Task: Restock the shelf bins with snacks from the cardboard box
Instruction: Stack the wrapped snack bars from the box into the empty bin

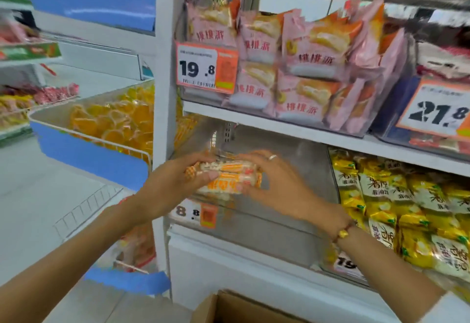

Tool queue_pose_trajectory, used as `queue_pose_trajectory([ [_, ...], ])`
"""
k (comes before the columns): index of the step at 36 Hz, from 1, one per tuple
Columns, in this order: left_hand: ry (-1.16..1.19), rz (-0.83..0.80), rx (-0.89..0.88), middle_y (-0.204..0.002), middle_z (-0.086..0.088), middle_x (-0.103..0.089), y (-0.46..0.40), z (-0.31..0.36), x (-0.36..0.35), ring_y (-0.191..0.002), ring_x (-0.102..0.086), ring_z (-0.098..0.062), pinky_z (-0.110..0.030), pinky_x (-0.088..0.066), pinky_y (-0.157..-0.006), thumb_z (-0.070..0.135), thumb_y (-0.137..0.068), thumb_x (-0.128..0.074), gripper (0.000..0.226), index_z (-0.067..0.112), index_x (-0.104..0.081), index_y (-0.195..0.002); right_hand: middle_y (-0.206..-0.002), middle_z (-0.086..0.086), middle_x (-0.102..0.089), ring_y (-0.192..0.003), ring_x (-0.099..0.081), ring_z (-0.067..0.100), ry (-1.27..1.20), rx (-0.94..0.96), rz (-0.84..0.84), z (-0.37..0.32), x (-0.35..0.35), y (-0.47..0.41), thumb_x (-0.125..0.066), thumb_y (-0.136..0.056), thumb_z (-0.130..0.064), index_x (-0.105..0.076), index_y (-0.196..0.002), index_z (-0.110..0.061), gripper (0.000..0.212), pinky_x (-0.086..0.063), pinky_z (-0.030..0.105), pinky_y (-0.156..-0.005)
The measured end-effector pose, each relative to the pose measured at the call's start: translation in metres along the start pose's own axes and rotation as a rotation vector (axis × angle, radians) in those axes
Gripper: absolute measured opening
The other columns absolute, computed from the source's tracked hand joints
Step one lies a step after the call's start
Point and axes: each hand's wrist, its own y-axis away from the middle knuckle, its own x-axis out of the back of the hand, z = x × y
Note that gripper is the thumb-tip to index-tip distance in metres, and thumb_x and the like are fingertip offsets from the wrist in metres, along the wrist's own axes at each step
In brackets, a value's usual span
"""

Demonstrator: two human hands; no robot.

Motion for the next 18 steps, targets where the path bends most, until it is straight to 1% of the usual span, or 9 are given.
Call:
queue_pose_trajectory([
  [1,-0.026,0.004,-0.007,-0.103,0.022,-0.063,-0.008,-0.004,0.000,-0.092,-0.061,0.000,-0.025,-0.051,-0.078,0.066,-0.075,-0.049,0.025,0.057,-0.053,-0.098,-0.122,-0.003,-0.058,-0.112,-0.055,0.016,-0.074,-0.025,-0.042,0.006,-0.001,-0.007,-0.072,-0.080,-0.035,-0.054,-0.133,-0.026,0.057,-0.045,0.037,-0.097],
  [3,-0.117,-0.026,-0.026,-0.094,0.026,-0.059,-0.019,-0.008,-0.001,-0.076,-0.056,0.013,-0.016,-0.042,-0.068,0.066,-0.077,-0.046,0.026,0.055,-0.050,-0.101,-0.112,-0.006,-0.060,-0.101,-0.059,0.013,-0.134,-0.066,-0.086,0.016,-0.004,-0.020,-0.077,-0.079,-0.033,-0.058,-0.126,-0.029,0.052,-0.048,0.037,-0.090],
  [5,-0.270,-0.075,-0.046,-0.087,0.022,-0.058,-0.027,-0.013,-0.002,-0.070,-0.053,0.014,-0.017,-0.036,-0.063,0.066,-0.083,-0.044,0.035,0.049,-0.050,-0.113,-0.108,-0.006,-0.062,-0.097,-0.060,0.012,-0.097,-0.075,-0.092,0.023,-0.007,-0.027,-0.078,-0.077,-0.035,-0.061,-0.120,-0.030,0.047,-0.048,0.038,-0.088],
  [6,-0.345,-0.098,-0.078,-0.097,0.020,-0.060,-0.030,-0.015,-0.002,-0.079,-0.056,0.010,-0.019,-0.039,-0.069,0.069,-0.085,-0.042,0.044,0.044,-0.052,-0.120,-0.109,-0.006,-0.062,-0.098,-0.060,0.012,-0.074,-0.074,-0.104,0.026,-0.009,-0.029,-0.078,-0.076,-0.036,-0.061,-0.119,-0.030,0.046,-0.048,0.037,-0.088],
  [8,-0.463,-0.161,-0.181,-0.127,0.018,-0.055,-0.037,-0.021,-0.001,-0.114,-0.052,-0.001,-0.021,-0.040,-0.088,0.075,-0.083,-0.037,0.061,0.038,-0.051,-0.130,-0.115,-0.006,-0.063,-0.101,-0.059,0.013,-0.042,-0.075,-0.139,0.031,-0.013,-0.032,-0.076,-0.077,-0.039,-0.060,-0.120,-0.030,0.046,-0.047,0.035,-0.089],
  [10,-0.506,-0.221,-0.253,-0.140,0.015,-0.047,-0.042,-0.024,-0.003,-0.130,-0.042,-0.009,-0.020,-0.033,-0.099,0.066,-0.085,-0.045,0.061,0.036,-0.046,-0.138,-0.118,-0.006,-0.064,-0.105,-0.059,0.013,-0.035,-0.073,-0.151,0.033,-0.019,-0.034,-0.075,-0.078,-0.041,-0.060,-0.122,-0.028,0.048,-0.046,0.033,-0.090],
  [13,-0.567,-0.249,-0.248,-0.142,0.008,-0.049,-0.048,-0.021,-0.011,-0.127,-0.047,-0.017,-0.027,-0.035,-0.102,0.047,-0.090,-0.057,0.059,0.033,-0.038,-0.144,-0.117,-0.007,-0.065,-0.105,-0.059,0.012,-0.067,-0.071,-0.121,0.035,-0.026,-0.038,-0.076,-0.077,-0.041,-0.061,-0.121,-0.027,0.049,-0.047,0.031,-0.089],
  [16,-0.604,-0.272,-0.175,-0.133,0.005,-0.056,-0.050,-0.022,-0.009,-0.119,-0.053,-0.021,-0.037,-0.043,-0.095,0.045,-0.091,-0.057,0.057,0.034,-0.038,-0.143,-0.111,-0.011,-0.065,-0.102,-0.060,0.010,-0.133,-0.069,-0.067,0.037,-0.033,-0.037,-0.080,-0.073,-0.039,-0.065,-0.115,-0.027,0.046,-0.048,0.031,-0.089],
  [18,-0.630,-0.261,-0.149,-0.123,0.002,-0.061,-0.046,-0.024,-0.007,-0.114,-0.055,-0.023,-0.037,-0.045,-0.089,0.043,-0.091,-0.057,0.055,0.032,-0.040,-0.141,-0.105,-0.015,-0.064,-0.097,-0.060,0.002,-0.246,-0.065,-0.062,0.037,-0.036,-0.036,-0.082,-0.072,-0.034,-0.067,-0.115,-0.026,0.046,-0.047,0.024,-0.086],
])
